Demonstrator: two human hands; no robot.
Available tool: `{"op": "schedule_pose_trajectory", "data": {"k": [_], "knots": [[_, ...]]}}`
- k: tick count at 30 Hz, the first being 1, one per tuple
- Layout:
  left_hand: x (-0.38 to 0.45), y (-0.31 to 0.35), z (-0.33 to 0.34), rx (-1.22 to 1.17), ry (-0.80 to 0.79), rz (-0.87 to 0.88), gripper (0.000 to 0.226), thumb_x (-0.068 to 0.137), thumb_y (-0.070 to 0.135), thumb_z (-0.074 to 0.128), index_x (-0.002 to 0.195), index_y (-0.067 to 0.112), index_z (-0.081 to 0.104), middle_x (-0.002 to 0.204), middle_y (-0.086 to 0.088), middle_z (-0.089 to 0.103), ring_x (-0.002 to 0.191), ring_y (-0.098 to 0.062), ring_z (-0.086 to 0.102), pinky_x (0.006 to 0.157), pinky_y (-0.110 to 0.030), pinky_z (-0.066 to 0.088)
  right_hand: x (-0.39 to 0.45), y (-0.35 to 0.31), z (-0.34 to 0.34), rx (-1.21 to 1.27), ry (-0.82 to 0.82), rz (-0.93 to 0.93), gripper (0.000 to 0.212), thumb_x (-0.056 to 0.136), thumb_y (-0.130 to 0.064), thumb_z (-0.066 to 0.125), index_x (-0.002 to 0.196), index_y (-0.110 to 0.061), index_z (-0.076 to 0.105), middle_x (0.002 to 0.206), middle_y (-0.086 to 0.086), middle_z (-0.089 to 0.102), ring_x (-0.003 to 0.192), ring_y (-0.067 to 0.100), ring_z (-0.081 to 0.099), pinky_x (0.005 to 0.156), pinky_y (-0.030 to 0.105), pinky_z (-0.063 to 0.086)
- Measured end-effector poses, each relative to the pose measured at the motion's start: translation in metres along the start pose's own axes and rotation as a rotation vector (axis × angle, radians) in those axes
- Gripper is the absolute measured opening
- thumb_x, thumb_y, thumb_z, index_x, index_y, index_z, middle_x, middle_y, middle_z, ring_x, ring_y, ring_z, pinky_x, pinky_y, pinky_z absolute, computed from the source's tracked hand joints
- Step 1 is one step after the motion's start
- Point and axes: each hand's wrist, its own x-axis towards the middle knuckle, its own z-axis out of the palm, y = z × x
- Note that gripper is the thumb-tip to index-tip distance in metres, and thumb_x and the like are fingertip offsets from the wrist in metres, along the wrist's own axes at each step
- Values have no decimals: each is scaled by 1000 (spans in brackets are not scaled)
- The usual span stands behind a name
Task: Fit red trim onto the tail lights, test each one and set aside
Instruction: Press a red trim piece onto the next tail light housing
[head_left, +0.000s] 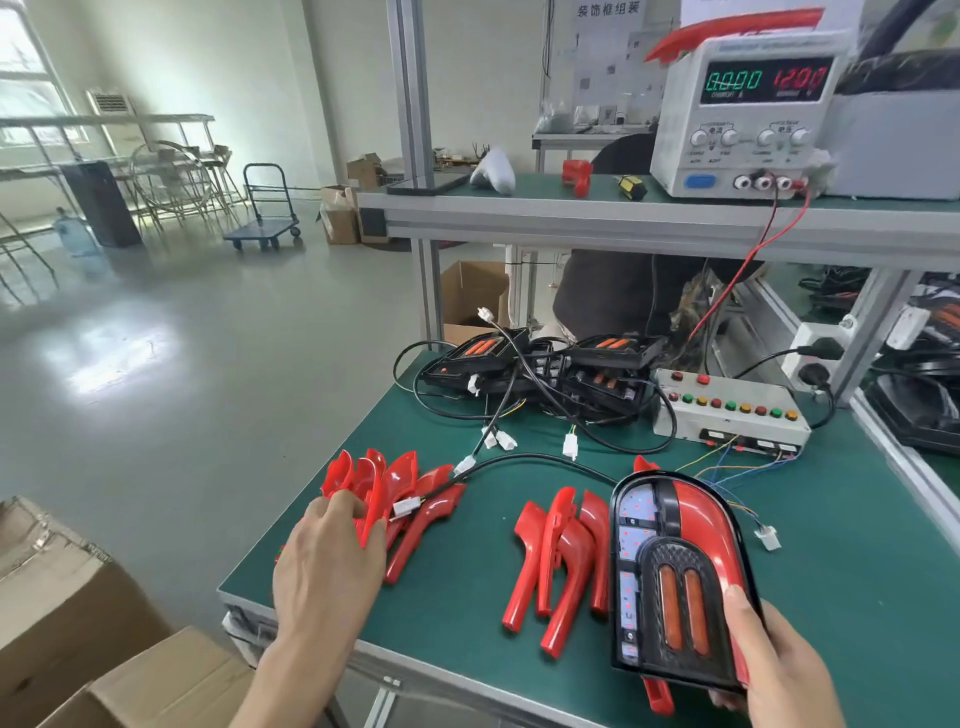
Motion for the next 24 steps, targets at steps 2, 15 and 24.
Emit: {"op": "schedule_pose_trajectory", "data": {"k": [2, 15, 24], "knots": [[7, -5, -2, 47, -20, -29, 18, 92, 35, 65, 99, 19, 63, 98, -2, 61, 87, -31, 61, 67, -34, 37, -2, -2, 2, -5, 12, -8, 25, 100, -33, 58, 93, -15, 74, 75, 18, 72, 63, 40, 65, 55, 36, 49], [29, -9, 18, 142, -158, -69, 15, 93, 32, 60, 98, 17, 58, 92, -1, 61, 91, -32, 64, 67, -34, 38, -8, -7, 4, -8, 45, -37, 26, 98, -34, 59, 88, -15, 74, 62, 4, 71, 57, 32, 63, 53, 33, 46], [30, -14, 19, -25, -111, -101, 10, 91, 26, 66, 91, 17, 61, 95, -6, 61, 86, -32, 58, 72, -35, 37, -5, -1, 2, -25, 13, -42, 28, 96, -40, 57, 90, -17, 73, 61, 7, 70, 58, 36, 66, 53, 35, 49]]}}
